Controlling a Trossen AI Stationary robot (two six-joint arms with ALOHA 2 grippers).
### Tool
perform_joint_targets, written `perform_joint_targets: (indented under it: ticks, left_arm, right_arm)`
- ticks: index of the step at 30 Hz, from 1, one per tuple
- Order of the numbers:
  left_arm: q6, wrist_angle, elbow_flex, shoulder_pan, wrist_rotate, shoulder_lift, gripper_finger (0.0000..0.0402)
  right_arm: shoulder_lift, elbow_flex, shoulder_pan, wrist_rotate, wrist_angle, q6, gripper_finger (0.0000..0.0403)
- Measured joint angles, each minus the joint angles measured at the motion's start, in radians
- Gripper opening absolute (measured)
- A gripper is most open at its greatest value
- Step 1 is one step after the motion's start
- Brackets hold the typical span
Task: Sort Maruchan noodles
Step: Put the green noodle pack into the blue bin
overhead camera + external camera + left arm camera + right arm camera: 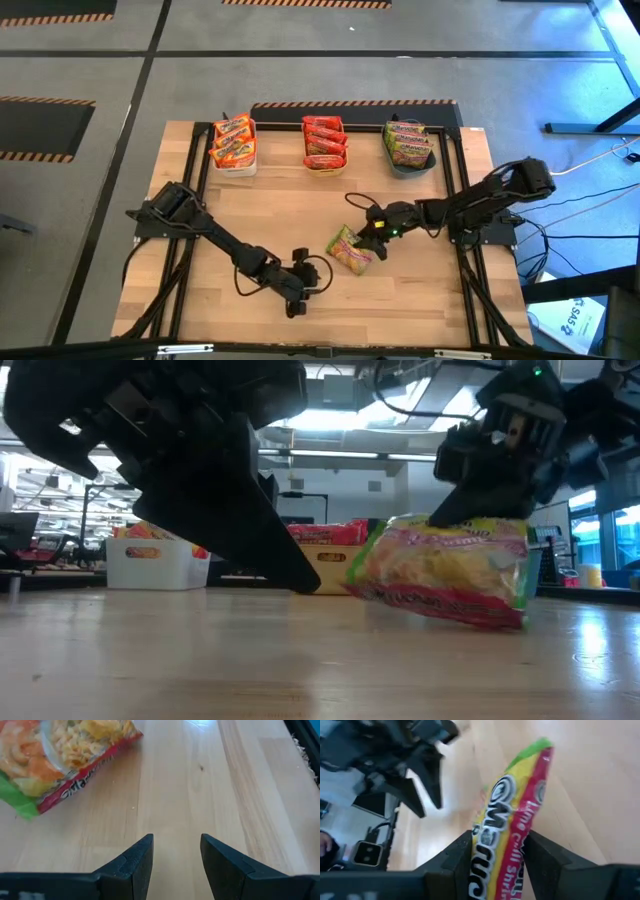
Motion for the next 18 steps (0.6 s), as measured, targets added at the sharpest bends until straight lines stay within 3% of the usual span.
perform_joint_targets:
  ticks: [6, 10, 14, 18]
  left_arm:
    - [0.0, -0.002, 0.0, 0.001, 0.012, 0.0, 0.0158]
    - [0.0, -0.001, 0.0, 0.001, 0.012, 0.0, 0.0158]
    - [0.0, 0.017, 0.0, 0.005, 0.01, 0.0, 0.0158]
    - [0.001, 0.237, -0.001, 0.032, 0.008, 0.0, 0.0158]
  right_arm:
    - [-0.195, 0.001, -0.05, 0.003, -0.204, -0.096, 0.0144]
    - [-0.313, 0.002, -0.091, -0.002, -0.371, -0.15, 0.0121]
    - [-0.333, 0.002, -0.098, 0.047, -0.488, -0.141, 0.0115]
    - [-0.302, 0.002, -0.099, 0.052, -0.527, -0.079, 0.0161]
